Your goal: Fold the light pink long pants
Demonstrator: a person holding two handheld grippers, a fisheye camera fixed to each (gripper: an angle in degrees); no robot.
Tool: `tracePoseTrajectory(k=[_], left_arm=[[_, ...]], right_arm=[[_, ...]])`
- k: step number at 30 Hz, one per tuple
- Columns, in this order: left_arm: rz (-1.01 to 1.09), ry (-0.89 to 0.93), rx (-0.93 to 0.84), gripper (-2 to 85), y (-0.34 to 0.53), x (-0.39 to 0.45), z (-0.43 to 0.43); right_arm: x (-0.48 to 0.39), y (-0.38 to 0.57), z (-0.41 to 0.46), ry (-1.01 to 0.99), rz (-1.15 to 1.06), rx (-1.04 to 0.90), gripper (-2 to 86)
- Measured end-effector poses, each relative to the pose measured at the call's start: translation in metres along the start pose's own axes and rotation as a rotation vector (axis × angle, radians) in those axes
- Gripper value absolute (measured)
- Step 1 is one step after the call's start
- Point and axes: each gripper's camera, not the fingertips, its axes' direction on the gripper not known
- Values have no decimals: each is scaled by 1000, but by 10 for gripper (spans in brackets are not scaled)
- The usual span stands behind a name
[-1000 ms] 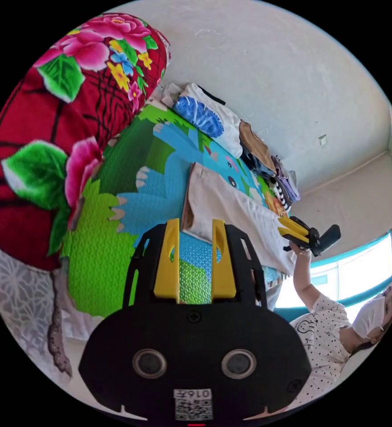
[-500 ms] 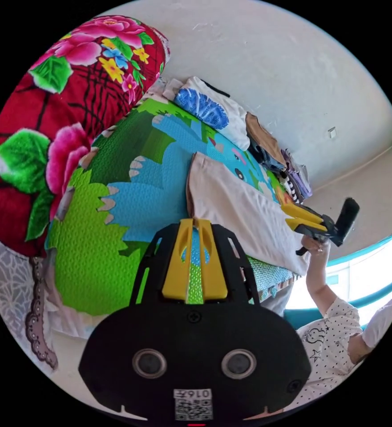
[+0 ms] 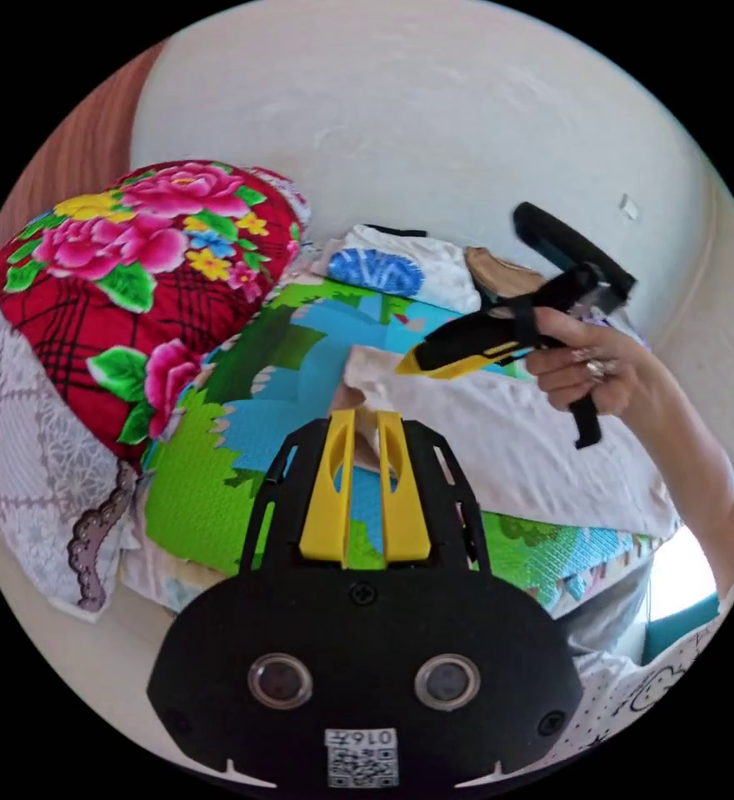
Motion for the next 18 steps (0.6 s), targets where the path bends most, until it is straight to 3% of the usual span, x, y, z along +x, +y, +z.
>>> tracePoseTrajectory(k=[3, 5, 7, 14, 18], left_arm=[[-139, -41, -111, 67, 8, -18, 11], [-150, 113, -150, 92, 17, -19, 12], [-137, 146, -151, 102, 21, -10, 11], [78, -118, -232, 85, 26, 76, 11], [122, -67, -207, 49, 35, 116, 12]], right_arm=[[-9, -5, -2, 18, -33, -7, 144], [-14, -9, -7, 44, -55, -5, 143], [-16, -12, -11, 60, -68, 2, 142], [-17, -12, -24, 87, -93, 17, 140], [-10, -14, -25, 151, -48, 8, 144]])
